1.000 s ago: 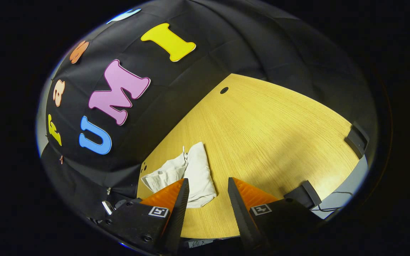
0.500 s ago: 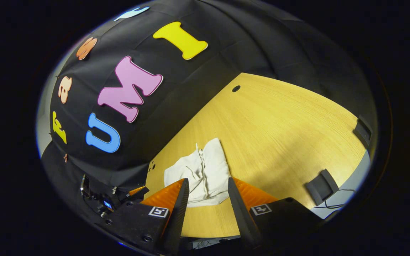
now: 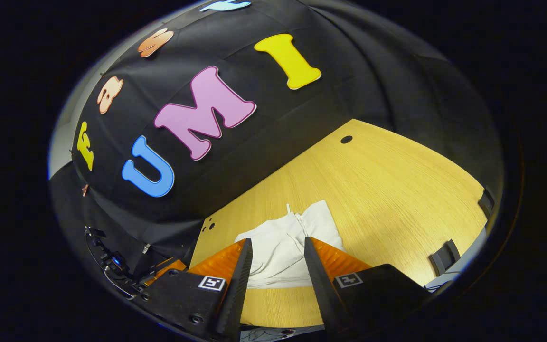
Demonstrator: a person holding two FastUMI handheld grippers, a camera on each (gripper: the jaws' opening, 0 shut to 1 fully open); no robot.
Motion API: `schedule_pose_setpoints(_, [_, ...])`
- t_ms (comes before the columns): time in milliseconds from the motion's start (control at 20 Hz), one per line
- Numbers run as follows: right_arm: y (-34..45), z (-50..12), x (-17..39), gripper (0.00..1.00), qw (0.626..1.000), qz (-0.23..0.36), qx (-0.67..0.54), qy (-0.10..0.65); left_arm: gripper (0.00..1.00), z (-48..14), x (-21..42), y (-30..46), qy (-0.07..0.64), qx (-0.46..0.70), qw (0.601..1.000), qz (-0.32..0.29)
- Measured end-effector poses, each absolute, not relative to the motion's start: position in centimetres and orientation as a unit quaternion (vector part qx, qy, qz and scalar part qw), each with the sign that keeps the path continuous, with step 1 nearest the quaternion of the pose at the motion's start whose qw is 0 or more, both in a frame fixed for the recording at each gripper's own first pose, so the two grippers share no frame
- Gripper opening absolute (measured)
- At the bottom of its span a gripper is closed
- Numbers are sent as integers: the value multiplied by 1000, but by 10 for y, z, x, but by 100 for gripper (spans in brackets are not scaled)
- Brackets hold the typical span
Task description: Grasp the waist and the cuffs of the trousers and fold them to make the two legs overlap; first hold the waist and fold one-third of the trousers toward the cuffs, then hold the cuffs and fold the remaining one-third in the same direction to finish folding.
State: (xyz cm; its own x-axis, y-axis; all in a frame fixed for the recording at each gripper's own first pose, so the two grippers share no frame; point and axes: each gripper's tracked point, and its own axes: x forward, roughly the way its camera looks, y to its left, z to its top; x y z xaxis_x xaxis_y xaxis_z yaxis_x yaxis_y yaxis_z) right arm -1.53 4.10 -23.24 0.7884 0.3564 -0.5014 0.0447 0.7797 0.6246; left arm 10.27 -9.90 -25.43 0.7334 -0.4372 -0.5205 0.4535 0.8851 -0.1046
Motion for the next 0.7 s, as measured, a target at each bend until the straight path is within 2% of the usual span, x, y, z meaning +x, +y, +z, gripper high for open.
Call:
schedule_pose_setpoints(300, [89,-219,-17,69,903,135,255,319,97,-250,92,-71,300,-68,931,-196])
schedule_pose_setpoints(700, [128,-226,-20,69,896,163,241,334,97,-258,87,-54,317,-59,929,-184])
